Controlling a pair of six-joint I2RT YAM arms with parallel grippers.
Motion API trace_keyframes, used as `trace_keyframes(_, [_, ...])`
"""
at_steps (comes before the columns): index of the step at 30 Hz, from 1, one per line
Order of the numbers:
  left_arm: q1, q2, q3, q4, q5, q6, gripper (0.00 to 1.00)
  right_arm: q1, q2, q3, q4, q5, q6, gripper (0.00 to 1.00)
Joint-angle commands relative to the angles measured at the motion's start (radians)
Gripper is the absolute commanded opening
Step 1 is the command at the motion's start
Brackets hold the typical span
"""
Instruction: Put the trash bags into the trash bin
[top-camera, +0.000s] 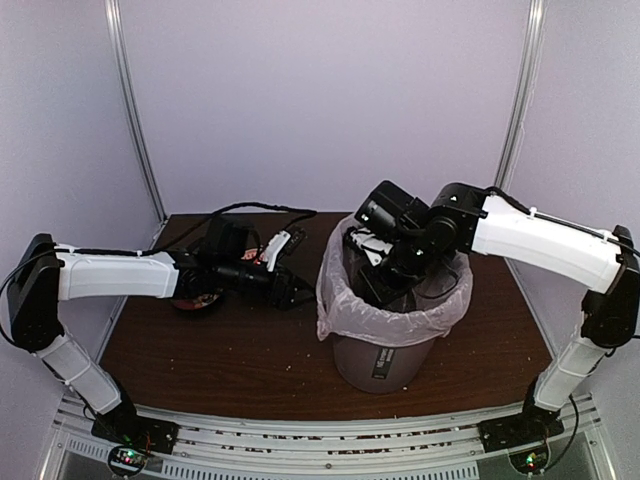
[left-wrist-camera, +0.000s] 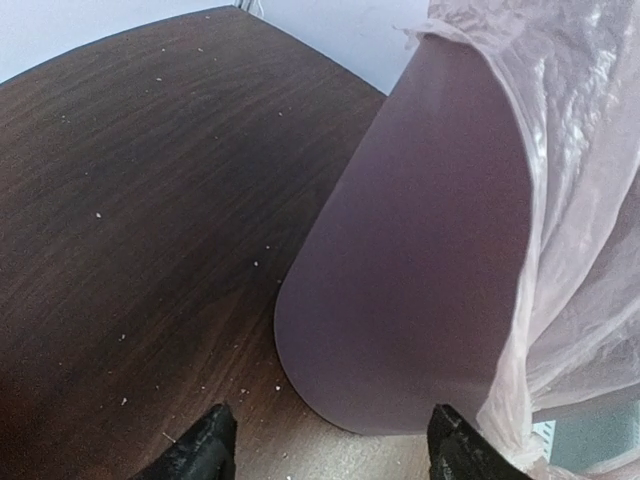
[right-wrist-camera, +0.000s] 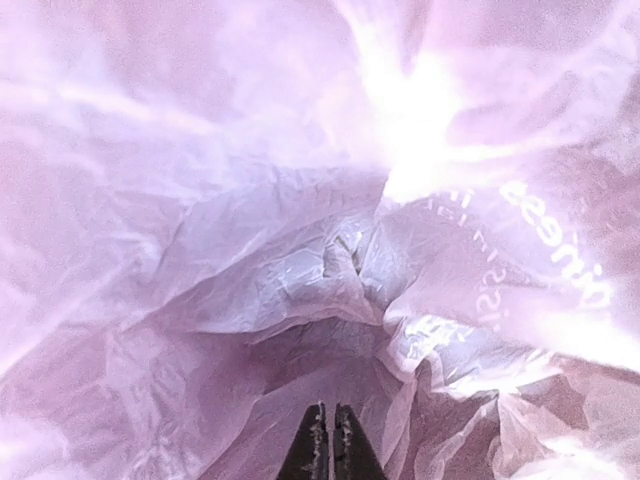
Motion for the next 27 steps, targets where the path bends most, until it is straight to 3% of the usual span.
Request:
trace_keyframes(1, [-0.004,-0.018,0.007,-0.009,-0.046,0.034,0.67,0.004,-0.021,0.017,-0.044,0.013,0.0,0.03])
trace_keyframes(7, [-0.004,-0.058,-0.013,-0.031,-0.086,0.046,0.66,0.005,-0.047,0.024,-0.076,-0.016,-0.009,0.04])
trace_keyframes(12, [-0.004,-0.071,-0.025,-0.027,-0.106,0.041,0.64,0.004,-0.089,-0.108,-0.031,-0.072,-0.004,0.03])
trace_keyframes(16, [-0.002,-0.113,-0.03,-0.034,-0.133,0.034,0.64,0.006,-0.127,-0.119,-0.021,-0.096,0.0,0.03])
trace_keyframes(21, [-0.004,-0.186,-0.028,0.013,-0.044,0.01,0.69,0.007,-0.172,-0.083,-0.018,-0.107,-0.017,0.02])
trace_keyframes(27, [-0.042,-0.132,0.041,0.004,0.011,0.032,0.7,0.007,-0.197,-0.01,-0.015,-0.119,-0.002,0.01])
